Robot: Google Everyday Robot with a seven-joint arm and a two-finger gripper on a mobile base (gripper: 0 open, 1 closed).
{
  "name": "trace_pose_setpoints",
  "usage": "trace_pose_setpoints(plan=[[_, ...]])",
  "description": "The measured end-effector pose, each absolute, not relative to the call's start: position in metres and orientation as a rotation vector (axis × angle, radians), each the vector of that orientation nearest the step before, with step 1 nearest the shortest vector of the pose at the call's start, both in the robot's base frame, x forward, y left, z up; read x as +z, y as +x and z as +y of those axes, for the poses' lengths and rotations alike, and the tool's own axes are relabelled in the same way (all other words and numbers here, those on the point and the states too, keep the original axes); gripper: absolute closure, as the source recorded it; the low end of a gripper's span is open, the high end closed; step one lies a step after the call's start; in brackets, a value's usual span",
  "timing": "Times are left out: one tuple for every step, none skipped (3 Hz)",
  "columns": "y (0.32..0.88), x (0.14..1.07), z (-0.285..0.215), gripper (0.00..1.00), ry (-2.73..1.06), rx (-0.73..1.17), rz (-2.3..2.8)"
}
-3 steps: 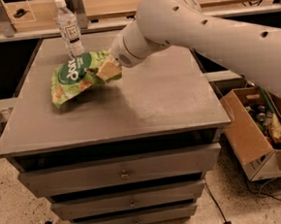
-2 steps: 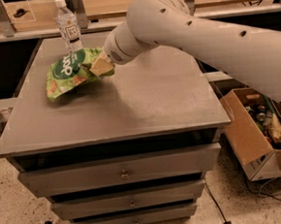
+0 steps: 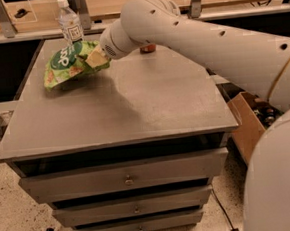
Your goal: Move green rice chip bag near blue plastic bottle
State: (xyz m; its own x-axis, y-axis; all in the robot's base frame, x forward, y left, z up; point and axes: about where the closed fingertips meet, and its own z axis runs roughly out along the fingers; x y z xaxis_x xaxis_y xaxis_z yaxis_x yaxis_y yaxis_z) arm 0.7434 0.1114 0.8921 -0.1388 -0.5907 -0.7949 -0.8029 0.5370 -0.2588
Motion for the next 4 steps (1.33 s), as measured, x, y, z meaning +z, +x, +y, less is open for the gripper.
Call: trace_pose_setpoints(plan=[[0.764,0.891,0.127,1.00,-1.144,0.306,1.816],[0.780,0.887,0.144,1.00,-1.167,0.332,1.794],[0.789,0.881,0.151,0.83,-1.196,0.339,1.794],[0.793,0.873,0.147,0.60,-1.227,0.339,1.804]])
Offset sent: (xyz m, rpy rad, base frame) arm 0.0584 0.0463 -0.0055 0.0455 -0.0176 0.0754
